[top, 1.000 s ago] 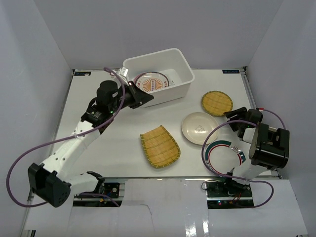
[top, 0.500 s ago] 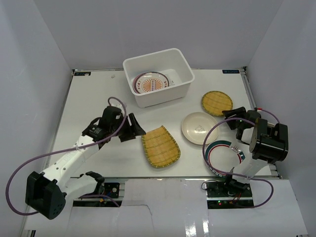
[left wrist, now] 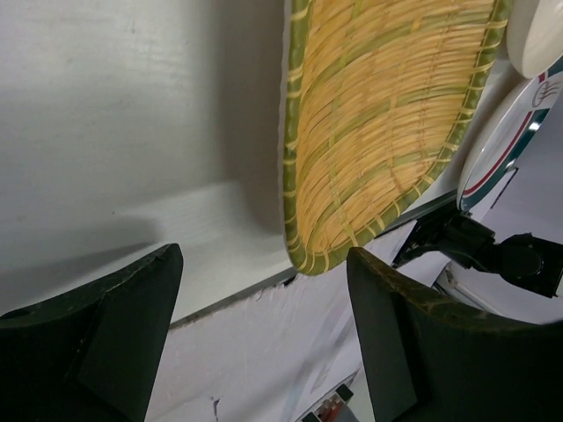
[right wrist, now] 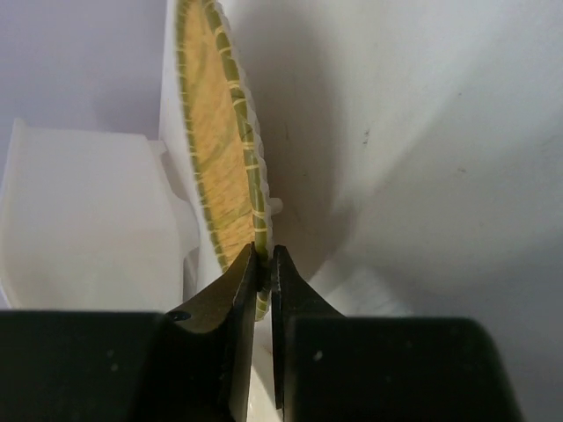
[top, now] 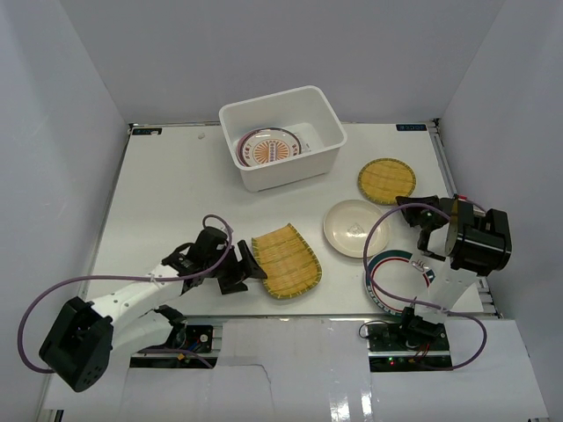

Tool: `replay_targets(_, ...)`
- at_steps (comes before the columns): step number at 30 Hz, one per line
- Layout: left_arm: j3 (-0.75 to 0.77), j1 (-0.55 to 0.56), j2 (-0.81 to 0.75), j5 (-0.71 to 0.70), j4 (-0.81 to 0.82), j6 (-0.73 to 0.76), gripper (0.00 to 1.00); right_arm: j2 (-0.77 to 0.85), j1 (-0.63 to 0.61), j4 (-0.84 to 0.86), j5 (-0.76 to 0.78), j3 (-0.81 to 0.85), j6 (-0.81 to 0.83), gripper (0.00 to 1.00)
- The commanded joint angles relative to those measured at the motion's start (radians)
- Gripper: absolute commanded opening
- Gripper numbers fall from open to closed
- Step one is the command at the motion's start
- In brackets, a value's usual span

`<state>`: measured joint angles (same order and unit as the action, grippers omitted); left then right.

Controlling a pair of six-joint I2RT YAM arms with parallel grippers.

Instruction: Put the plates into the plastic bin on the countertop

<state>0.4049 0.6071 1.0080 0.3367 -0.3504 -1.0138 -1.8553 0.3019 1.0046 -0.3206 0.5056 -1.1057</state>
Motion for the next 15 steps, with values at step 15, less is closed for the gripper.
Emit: replay_targets(15, -0.031, 0.02, 0.219, -0.174, 0.387, -0.017, 0.47, 0.545, -0.099, -0.17, -0.038, 0.134, 0.123, 0.08)
